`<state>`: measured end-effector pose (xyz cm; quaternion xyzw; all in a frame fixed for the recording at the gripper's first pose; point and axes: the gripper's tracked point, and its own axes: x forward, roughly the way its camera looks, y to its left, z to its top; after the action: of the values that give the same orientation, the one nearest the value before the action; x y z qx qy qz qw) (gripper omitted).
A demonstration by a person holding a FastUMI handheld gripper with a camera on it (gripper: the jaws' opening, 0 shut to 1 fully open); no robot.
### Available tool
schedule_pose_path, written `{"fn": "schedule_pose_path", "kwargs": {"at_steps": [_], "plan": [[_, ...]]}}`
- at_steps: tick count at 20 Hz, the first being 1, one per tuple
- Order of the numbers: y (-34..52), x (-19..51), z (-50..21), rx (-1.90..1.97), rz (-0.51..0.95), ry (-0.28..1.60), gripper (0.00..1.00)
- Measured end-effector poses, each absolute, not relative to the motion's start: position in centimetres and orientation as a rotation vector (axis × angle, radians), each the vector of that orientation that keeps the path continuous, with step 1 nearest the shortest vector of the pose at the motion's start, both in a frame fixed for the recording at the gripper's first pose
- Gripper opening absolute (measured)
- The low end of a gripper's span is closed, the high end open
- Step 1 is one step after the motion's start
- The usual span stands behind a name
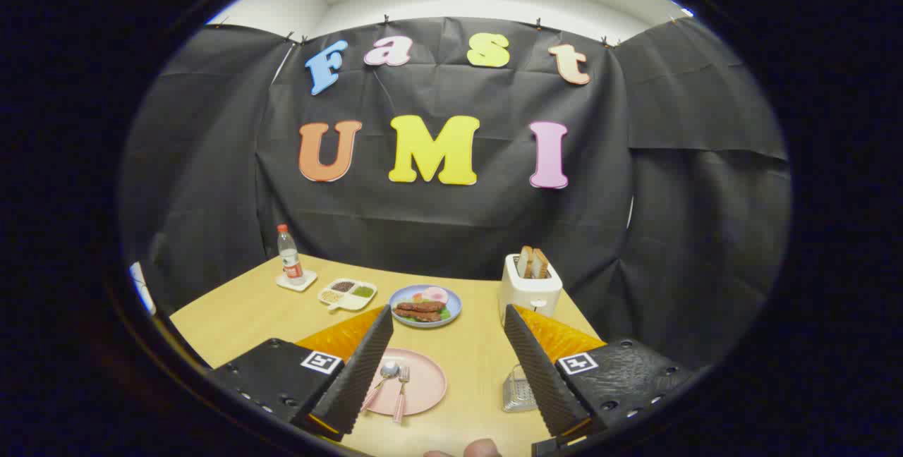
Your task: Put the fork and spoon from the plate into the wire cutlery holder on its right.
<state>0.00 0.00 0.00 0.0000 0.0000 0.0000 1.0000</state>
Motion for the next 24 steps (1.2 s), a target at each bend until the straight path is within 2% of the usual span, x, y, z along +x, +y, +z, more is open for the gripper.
{"fn": "schedule_pose_path", "kwargs": {"at_steps": [17, 24], "plan": [[2.7, 2.3, -3.0, 0.053, 0.011, 0.094, 0.95], [4.5, 3.0, -8.1, 0.036, 0.020, 0.170, 0.95]]}}
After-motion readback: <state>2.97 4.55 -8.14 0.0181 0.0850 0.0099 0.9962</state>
